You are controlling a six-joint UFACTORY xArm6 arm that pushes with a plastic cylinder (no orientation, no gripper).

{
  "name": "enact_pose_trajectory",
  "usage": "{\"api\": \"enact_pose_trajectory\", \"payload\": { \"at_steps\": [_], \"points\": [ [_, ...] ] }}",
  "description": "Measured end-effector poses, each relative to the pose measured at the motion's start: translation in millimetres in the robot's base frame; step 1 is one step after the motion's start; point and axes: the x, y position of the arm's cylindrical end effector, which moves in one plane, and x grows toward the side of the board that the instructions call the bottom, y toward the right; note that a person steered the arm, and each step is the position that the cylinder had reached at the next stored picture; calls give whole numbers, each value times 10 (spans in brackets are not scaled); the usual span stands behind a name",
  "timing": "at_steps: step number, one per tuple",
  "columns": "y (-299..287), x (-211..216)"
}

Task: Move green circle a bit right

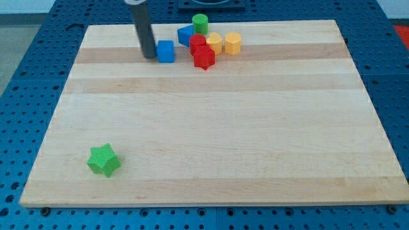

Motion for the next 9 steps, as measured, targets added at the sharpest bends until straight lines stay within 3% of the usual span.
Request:
{"api": "enact_pose_trajectory", "payload": {
  "at_steps": [2, 3, 4, 5, 6, 9],
  "points": [
    [396, 76],
    [113, 136],
    [-321, -79],
    [-355, -718],
    [-341, -1028],
    [238, -1019]
  ]
}}
